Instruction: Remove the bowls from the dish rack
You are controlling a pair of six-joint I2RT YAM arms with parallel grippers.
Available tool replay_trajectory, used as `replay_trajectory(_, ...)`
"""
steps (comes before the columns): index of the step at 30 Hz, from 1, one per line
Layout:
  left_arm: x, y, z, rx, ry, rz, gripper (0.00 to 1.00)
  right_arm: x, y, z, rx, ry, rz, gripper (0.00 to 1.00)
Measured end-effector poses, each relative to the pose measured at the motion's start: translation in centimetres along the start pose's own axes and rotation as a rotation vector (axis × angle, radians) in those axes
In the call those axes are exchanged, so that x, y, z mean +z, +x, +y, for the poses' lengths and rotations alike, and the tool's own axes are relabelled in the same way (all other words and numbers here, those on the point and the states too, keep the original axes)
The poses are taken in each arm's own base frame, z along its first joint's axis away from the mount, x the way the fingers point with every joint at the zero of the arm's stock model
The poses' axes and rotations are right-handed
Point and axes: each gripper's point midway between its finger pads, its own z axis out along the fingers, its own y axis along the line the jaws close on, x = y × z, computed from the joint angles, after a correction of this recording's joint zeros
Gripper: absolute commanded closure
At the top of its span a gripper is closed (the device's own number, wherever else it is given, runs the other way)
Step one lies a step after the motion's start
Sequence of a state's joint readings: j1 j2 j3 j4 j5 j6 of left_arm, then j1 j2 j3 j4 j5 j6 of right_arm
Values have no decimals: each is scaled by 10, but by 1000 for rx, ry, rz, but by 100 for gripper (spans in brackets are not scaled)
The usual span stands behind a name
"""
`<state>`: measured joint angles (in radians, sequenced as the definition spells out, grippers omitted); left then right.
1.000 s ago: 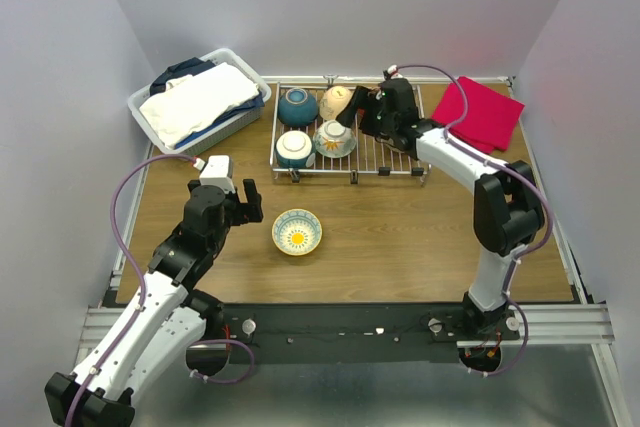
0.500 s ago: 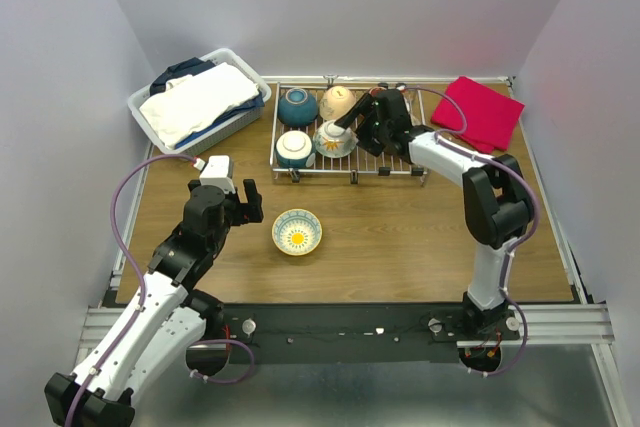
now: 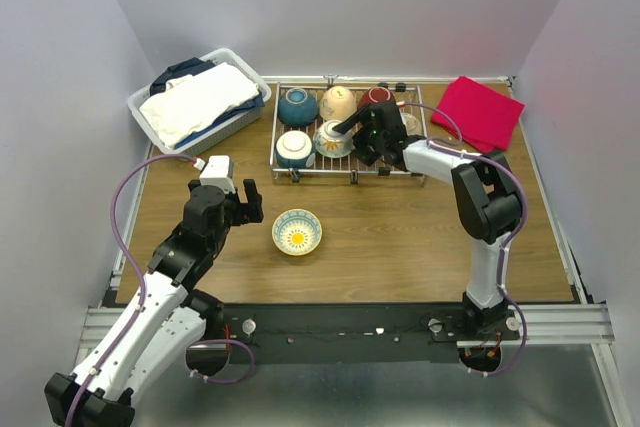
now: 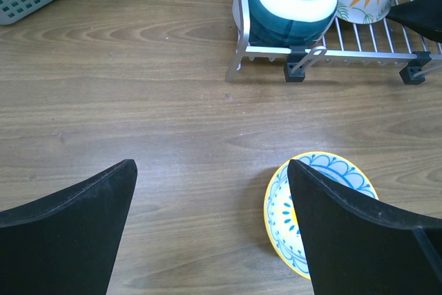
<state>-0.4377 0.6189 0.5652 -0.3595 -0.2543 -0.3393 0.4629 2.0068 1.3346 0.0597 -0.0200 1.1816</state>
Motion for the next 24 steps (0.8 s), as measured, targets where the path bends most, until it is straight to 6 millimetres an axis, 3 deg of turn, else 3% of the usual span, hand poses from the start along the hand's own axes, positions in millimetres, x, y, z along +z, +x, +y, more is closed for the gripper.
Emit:
replay_trajectory(8,0,0,0,0,2,1,1,5,-1,2,48,-34,-15,2)
replay_trajectory(14,0,0,0,0,3,1,1,6,-2,-1,59,-46,-35,11)
replay_trajectory(20,0,0,-1,0,3,1,1,6,-3,-4,44,-42,-48,23)
replay_trajectory(24,0,0,-1,0,3,1,1,4,-5,-5,18,-40,-61,39)
